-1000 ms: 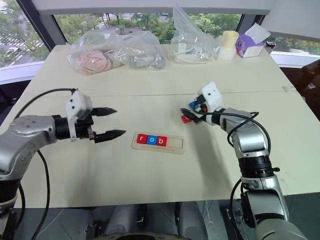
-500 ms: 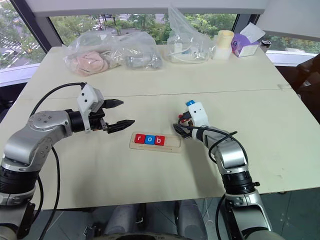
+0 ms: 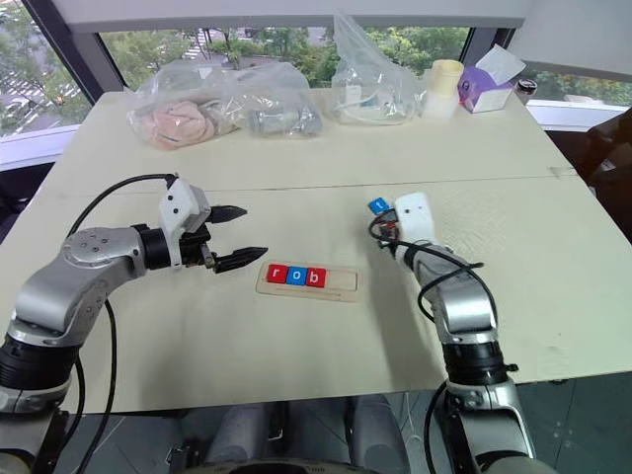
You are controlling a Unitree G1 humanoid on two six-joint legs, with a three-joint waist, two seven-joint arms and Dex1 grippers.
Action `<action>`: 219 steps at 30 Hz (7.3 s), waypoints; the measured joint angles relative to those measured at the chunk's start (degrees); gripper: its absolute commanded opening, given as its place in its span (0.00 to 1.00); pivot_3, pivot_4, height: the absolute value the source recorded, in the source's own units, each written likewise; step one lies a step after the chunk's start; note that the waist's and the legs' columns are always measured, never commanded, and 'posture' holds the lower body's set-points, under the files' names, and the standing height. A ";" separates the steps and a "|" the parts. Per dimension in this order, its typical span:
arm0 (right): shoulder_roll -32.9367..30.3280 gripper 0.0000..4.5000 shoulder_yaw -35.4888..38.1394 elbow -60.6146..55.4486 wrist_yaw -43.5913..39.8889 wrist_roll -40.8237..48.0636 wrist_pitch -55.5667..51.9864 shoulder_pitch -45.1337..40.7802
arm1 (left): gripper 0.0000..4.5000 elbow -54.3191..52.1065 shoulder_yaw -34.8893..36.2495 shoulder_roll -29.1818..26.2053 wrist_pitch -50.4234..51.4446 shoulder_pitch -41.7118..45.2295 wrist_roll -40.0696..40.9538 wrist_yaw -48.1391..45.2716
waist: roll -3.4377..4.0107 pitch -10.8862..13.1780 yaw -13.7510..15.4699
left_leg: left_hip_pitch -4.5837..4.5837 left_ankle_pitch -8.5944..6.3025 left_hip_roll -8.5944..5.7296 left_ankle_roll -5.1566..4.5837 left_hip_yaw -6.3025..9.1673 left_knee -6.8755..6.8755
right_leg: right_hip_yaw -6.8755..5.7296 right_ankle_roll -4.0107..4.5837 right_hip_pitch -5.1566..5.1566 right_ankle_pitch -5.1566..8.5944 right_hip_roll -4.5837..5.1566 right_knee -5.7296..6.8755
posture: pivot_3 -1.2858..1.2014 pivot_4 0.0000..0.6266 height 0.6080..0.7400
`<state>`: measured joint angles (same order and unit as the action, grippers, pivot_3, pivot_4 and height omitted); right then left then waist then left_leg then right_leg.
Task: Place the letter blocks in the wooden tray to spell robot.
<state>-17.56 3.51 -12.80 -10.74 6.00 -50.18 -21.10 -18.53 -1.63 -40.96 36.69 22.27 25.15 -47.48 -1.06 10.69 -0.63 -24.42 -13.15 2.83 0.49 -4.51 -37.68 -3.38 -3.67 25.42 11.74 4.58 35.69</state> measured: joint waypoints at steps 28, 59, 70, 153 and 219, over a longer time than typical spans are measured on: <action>-5.54 0.99 3.67 -20.16 -6.12 5.88 -16.02 6.81 | 1.00 4.29 -4.37 2.11 -3.83 1.29 -3.08 -5.17 | 0.04 0.01 -0.16 | 0.00 -0.01 -0.02 0.01 0.00 0.35 | -0.01 -0.13 0.04 0.08 0.05 -0.49 | 0.52 0.24 0.99; -25.61 0.34 -15.01 51.59 -72.98 -1.32 66.24 -15.27 | 1.00 -4.68 -5.39 -7.45 0.54 -0.23 1.75 -16.44 | -0.03 0.04 -0.05 | 0.25 -0.01 -0.03 -0.03 -0.01 0.09 | 0.01 -0.18 -0.31 0.10 -0.04 -0.32 | 0.52 0.24 0.99; -24.50 0.25 -11.90 30.15 -66.81 4.46 40.41 -12.39 | 1.00 -3.96 -4.22 -8.57 0.35 -0.61 1.77 -16.19 | -0.01 0.04 -0.18 | 0.17 -0.01 0.02 -0.02 -0.02 -0.05 | 0.02 0.01 -0.10 -0.02 0.00 0.02 | 0.52 0.24 0.99; -16.68 0.98 -12.54 7.02 -44.12 4.53 26.46 -8.83 | 1.00 -2.27 -5.47 -5.81 -0.12 -1.81 0.44 -14.07 | 0.00 0.05 1.31 | -0.07 -0.06 0.03 -0.03 -0.01 -0.26 | -0.05 -0.14 0.00 0.11 0.05 -0.03 | 0.52 0.24 0.99; 18.88 0.99 9.54 -28.02 7.66 3.64 -23.65 9.14 | 1.00 1.93 -7.33 -1.26 -2.18 2.47 -1.89 -14.61 | 0.09 0.03 -0.17 | -0.06 -0.07 0.04 -0.05 0.06 0.40 | -0.01 -0.12 0.12 0.08 0.07 -0.50 | 0.52 0.24 0.99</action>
<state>1.32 13.05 -40.82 -3.08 9.64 -73.83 -11.95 -16.60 -8.96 -42.22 34.51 24.73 23.25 -62.09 -0.97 10.72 -0.80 -24.48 -13.22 2.86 0.44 -4.44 -37.28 -3.39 -3.79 25.55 11.82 4.65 35.19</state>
